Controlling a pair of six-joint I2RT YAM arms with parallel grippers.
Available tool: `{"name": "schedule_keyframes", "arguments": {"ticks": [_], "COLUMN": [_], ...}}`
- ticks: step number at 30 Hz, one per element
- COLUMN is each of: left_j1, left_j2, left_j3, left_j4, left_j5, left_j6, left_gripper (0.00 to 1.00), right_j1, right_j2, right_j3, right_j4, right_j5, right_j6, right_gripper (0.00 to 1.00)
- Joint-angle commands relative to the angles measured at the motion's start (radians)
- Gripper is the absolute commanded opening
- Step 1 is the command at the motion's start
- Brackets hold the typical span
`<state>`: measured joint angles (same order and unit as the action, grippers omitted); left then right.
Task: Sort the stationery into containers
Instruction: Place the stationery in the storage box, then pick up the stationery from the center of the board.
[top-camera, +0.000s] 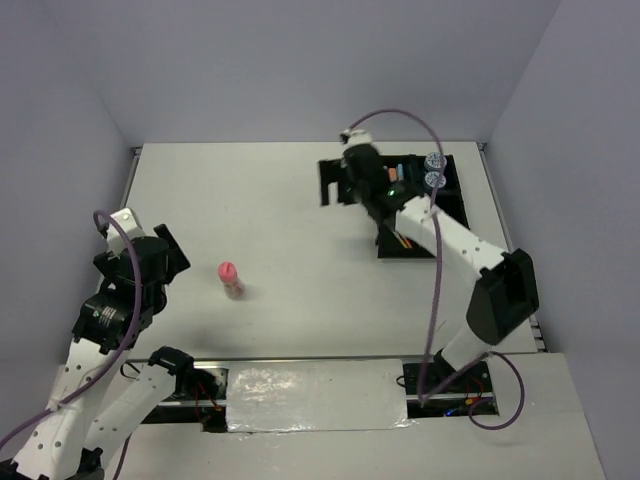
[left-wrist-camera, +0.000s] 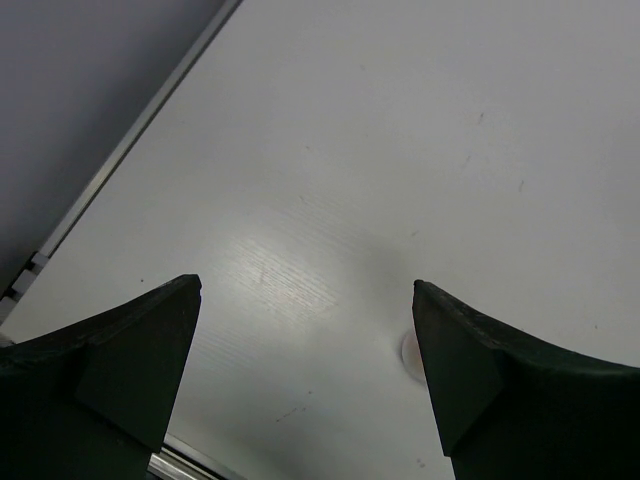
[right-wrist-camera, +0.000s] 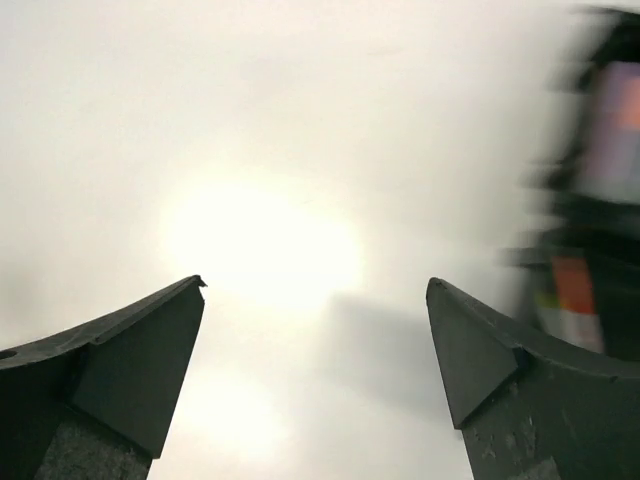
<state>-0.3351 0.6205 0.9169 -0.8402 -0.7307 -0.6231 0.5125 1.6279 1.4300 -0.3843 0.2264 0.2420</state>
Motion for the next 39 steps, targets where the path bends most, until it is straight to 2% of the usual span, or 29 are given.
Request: {"name": "schedule_keyframes", "arguments": {"ticks": [1, 2, 3, 6, 9, 12, 15, 22, 33, 36, 38, 39], "left_j1": [0.041, 0.050, 0.053, 0.056, 0.054, 0.056, 0.056, 0.056, 0.056, 0.056, 0.056, 0.056], "left_j2": [-0.025, -0.033, -0.041, -0.070, -0.083, -0.090, -0.094, -0.102, -0.100, -0.096, -0.094, -0.094], "left_j3": [0.039, 0.037, 0.034, 0.025, 0.017, 0.014, 0.014, 0.007, 0.004, 0.002, 0.002, 0.000], "left_j4": [-0.008, -0.002, 0.004, 0.021, 0.042, 0.052, 0.053, 0.072, 0.081, 0.084, 0.084, 0.085], "left_j5": [-0.073, -0.061, -0.056, -0.038, -0.010, 0.004, 0.007, 0.036, 0.050, 0.056, 0.059, 0.060], "left_j6": [-0.040, -0.035, -0.026, -0.013, 0.008, 0.016, 0.019, 0.039, 0.048, 0.052, 0.054, 0.056], "left_gripper": [0.99, 0.99, 0.99, 0.99, 0.99, 0.99, 0.99, 0.99, 0.99, 0.99, 0.99, 0.99], "right_j1": [0.173, 0.216, 0.300, 0.430, 0.497, 0.558, 0.584, 0.618, 0.615, 0.615, 0.615, 0.615], "right_j2": [-0.109, -0.120, -0.129, -0.103, -0.018, 0.077, 0.142, 0.224, 0.355, 0.386, 0.401, 0.409], "right_j3": [-0.141, -0.216, -0.242, -0.318, -0.307, -0.226, -0.163, -0.144, -0.053, -0.030, -0.007, -0.009], "right_j4": [0.192, 0.255, 0.351, 0.531, 0.602, 0.570, 0.564, 0.611, 0.663, 0.662, 0.648, 0.663], "right_j5": [-0.041, -0.068, -0.085, -0.129, -0.222, -0.204, -0.194, -0.214, -0.219, -0.240, -0.242, -0.246], "right_j6": [0.068, 0.066, 0.069, 0.013, -0.029, -0.072, -0.067, -0.110, -0.165, -0.168, -0.168, -0.170], "right_gripper": [1.00, 1.00, 1.00, 1.00, 1.00, 1.00, 1.00, 0.99, 0.95, 0.90, 0.81, 0.72]}}
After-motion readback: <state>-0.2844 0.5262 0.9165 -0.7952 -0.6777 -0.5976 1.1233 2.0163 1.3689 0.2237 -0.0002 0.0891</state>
